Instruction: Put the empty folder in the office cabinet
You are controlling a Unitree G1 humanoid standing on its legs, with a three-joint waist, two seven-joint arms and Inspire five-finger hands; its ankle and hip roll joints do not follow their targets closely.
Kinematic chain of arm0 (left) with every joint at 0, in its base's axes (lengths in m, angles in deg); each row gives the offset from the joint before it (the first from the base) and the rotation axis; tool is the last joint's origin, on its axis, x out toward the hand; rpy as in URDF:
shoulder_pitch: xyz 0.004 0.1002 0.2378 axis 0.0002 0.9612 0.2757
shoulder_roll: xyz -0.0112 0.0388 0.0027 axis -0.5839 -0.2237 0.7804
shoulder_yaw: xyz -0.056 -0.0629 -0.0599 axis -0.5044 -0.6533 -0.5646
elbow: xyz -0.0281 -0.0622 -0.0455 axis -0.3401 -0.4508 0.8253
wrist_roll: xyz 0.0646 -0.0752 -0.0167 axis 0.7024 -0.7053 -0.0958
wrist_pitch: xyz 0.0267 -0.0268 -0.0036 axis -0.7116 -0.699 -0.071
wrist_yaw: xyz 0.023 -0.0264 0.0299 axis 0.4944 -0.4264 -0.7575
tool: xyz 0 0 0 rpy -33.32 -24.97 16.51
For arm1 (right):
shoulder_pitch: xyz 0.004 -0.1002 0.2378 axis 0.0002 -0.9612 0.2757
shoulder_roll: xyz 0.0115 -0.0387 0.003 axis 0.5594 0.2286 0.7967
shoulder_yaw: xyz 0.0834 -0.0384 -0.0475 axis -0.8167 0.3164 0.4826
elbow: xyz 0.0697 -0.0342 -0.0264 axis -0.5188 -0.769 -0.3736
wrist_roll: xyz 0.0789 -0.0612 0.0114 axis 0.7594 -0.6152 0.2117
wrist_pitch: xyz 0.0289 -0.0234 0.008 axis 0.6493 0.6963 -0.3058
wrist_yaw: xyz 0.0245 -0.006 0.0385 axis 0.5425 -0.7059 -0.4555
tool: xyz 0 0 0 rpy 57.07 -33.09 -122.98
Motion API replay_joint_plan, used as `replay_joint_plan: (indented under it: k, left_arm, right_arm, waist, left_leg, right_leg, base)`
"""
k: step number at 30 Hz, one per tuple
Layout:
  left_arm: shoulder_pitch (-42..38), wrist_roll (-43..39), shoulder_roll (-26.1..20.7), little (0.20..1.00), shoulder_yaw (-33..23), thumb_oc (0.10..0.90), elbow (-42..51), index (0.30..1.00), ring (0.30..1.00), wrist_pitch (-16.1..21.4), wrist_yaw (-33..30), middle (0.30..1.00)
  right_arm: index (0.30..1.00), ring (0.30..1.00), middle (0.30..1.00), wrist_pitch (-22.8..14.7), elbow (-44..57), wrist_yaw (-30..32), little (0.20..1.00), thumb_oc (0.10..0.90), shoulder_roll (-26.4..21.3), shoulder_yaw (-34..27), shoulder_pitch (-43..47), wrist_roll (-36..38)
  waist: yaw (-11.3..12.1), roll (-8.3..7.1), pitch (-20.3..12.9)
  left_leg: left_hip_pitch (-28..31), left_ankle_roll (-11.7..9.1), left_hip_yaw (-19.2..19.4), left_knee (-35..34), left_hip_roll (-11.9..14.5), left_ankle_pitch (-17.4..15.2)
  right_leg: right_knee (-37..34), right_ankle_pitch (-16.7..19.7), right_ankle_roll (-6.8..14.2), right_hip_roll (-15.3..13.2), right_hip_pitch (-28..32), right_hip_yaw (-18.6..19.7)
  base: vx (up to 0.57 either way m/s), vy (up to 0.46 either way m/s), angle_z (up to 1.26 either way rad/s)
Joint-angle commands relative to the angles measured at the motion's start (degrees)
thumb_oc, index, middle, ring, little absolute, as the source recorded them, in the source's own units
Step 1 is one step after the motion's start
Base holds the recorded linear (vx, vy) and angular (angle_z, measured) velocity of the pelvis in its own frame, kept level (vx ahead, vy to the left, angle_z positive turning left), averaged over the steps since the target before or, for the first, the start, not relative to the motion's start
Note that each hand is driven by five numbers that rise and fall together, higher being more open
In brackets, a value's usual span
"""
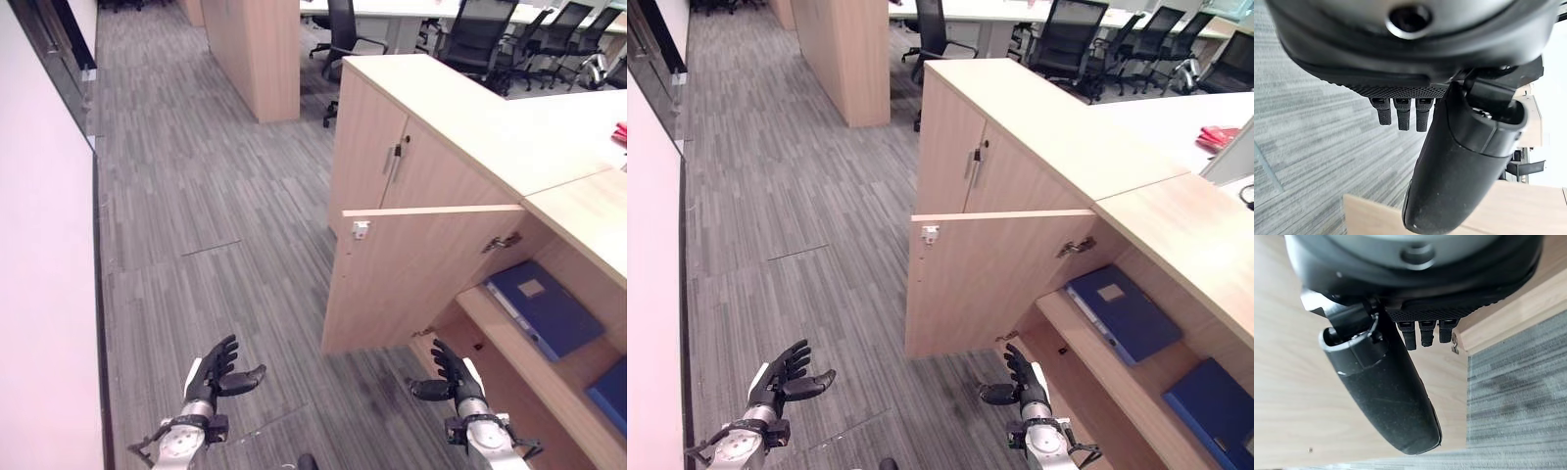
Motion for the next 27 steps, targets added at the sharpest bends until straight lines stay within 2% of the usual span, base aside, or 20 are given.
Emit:
replay_joint_plan:
  k: [1,3,7,8,10,12,13,14,15,19,22,27]
  left_arm:
    - [-5.0,1.4,-0.6,0.900,-1.5,0.800,3.8,0.900,0.900,5.2,-0.6,0.900]
    - [-5.3,1.6,-0.5,0.900,-1.4,0.800,3.8,0.900,0.900,5.2,-0.8,0.900]
    - [-9.1,1.7,-0.7,0.900,-1.3,0.800,3.3,0.900,0.900,5.4,-1.9,0.900]
    - [-11.8,1.4,-1.5,0.900,-1.4,0.800,2.8,0.900,0.900,5.4,-2.6,0.900]
    - [-12.7,1.2,-1.8,0.900,-1.4,0.800,2.2,0.900,0.900,5.4,-2.8,0.900]
    - [-18.9,-0.9,-3.1,0.900,-1.3,0.800,-2.4,0.900,0.900,5.0,-4.4,0.900]
    - [-19.2,-1.0,-3.1,0.900,-1.2,0.800,-2.7,0.900,0.900,5.1,-4.4,0.900]
    - [-23.5,-1.9,-4.8,0.900,-1.2,0.800,-5.9,0.900,0.900,4.9,-5.5,0.900]
    - [-23.8,-2.0,-4.9,0.900,-1.1,0.800,-6.2,0.900,0.900,5.0,-5.4,0.900]
    - [-33.3,-3.0,-8.1,0.900,0.1,0.800,-12.5,0.900,0.900,4.7,-7.1,0.900]
    - [-39.2,-4.2,-9.3,0.900,1.2,0.800,-15.8,0.900,0.900,4.7,-7.7,0.900]
    - [-44.8,-5.4,-10.6,0.900,2.3,0.800,-18.5,0.900,0.900,4.4,-8.0,0.900]
  right_arm:
    - [0.900,0.900,0.900,-3.8,3.1,0.7,0.900,0.800,-2.3,-1.9,3.7,-2.0]
    - [0.900,0.900,0.900,-3.8,3.5,0.7,0.900,0.800,-2.3,-2.0,3.4,-2.1]
    - [0.900,0.900,0.900,-3.7,3.5,0.3,0.900,0.800,-1.7,-1.3,2.1,-2.1]
    - [0.900,0.900,0.900,-3.8,4.3,-0.3,0.900,0.800,-1.7,-0.6,1.3,-2.0]
    - [0.900,0.900,0.900,-3.7,4.6,-0.5,0.900,0.800,-1.8,-0.4,1.0,-2.1]
    - [0.900,0.900,0.900,-3.6,4.8,-1.2,0.900,0.800,-2.2,1.0,-0.1,-2.5]
    - [0.900,0.900,0.900,-3.6,4.8,-1.2,0.900,0.800,-2.1,1.0,0.0,-2.5]
    - [0.900,0.900,0.900,-3.6,5.1,-1.5,0.900,0.800,-2.5,1.9,-0.4,-2.4]
    - [0.900,0.900,0.900,-3.5,5.1,-1.5,0.900,0.800,-2.5,1.8,-0.3,-2.4]
    - [0.900,0.900,0.900,-3.8,5.8,-1.9,0.900,0.800,-3.6,3.0,-1.1,-2.5]
    - [0.900,0.900,0.900,-3.9,6.0,-1.8,0.900,0.800,-4.1,3.0,-1.1,-2.2]
    - [0.900,0.900,0.900,-3.8,6.3,-1.9,0.900,0.800,-4.6,2.8,-1.4,-1.4]
  waist:
    - [-0.1,3.38,-0.5]
    - [-0.3,3.50,-0.6]
    - [-2.0,4.30,-1.0]
    - [-3.2,4.59,-1.2]
    - [-3.5,4.69,-1.2]
    - [-5.6,5.10,-1.5]
    - [-5.5,5.08,-1.4]
    - [-6.8,5.26,-1.6]
    - [-6.8,5.24,-1.5]
    - [-9.3,5.38,-1.7]
    - [-10.6,5.33,-1.6]
    - [-12.0,5.29,-1.5]
  left_leg:
    - [6.0,-9.4,-5.5,-3.4,9.5,-4.8]
    - [6.3,-9.5,-5.1,-3.5,9.5,-4.7]
    - [7.6,-9.6,-3.7,-3.9,9.6,-4.6]
    - [8.2,-9.6,-2.9,-4.0,9.6,-4.7]
    - [8.4,-9.6,-2.6,-4.0,9.6,-4.7]
    - [9.2,-9.6,-1.3,-4.1,9.5,-4.8]
    - [9.3,-9.6,-1.2,-4.1,9.5,-4.9]
    - [9.6,-9.6,-0.5,-4.1,9.4,-4.8]
    - [9.6,-9.6,-0.5,-4.1,9.4,-4.9]
    - [10.1,-9.5,1.3,-4.3,9.1,-5.1]
    - [10.3,-9.4,2.3,-4.4,8.9,-5.2]
    - [10.4,-9.2,3.4,-4.4,8.8,-5.2]
  right_leg:
    - [2.8,-6.7,0.1,3.4,0.9,-1.2]
    - [2.2,-6.6,0.1,3.6,1.2,-1.0]
    - [1.2,-6.0,0.2,3.5,1.7,0.0]
    - [0.9,-5.8,0.2,3.4,1.7,0.6]
    - [0.9,-5.7,0.3,3.3,1.8,0.9]
    - [0.8,-5.1,0.6,3.2,1.6,1.8]
    - [0.8,-5.1,0.6,3.2,1.6,1.9]
    - [0.8,-4.7,0.8,3.1,1.3,2.5]
    - [0.8,-4.7,0.8,3.1,1.3,2.5]
    - [0.5,-3.5,1.5,2.7,0.7,3.5]
    - [0.5,-2.8,1.9,2.5,0.1,4.3]
    - [0.8,-2.3,2.4,2.2,-0.7,4.7]
  base:
    - [0.01,-0.008,-0.09]
    - [0.01,-0.007,-0.10]
    - [0.02,0.003,-0.15]
    - [0.01,0.009,-0.27]
    - [0.01,0.013,-0.26]
    - [0.02,0.019,-0.33]
    - [0.01,0.022,-0.28]
    - [0.00,0.016,-0.20]
    - [0.00,0.025,-0.20]
    - [0.01,0.023,-0.23]
    - [0.02,0.027,-0.23]
    - [0.01,0.029,-0.16]
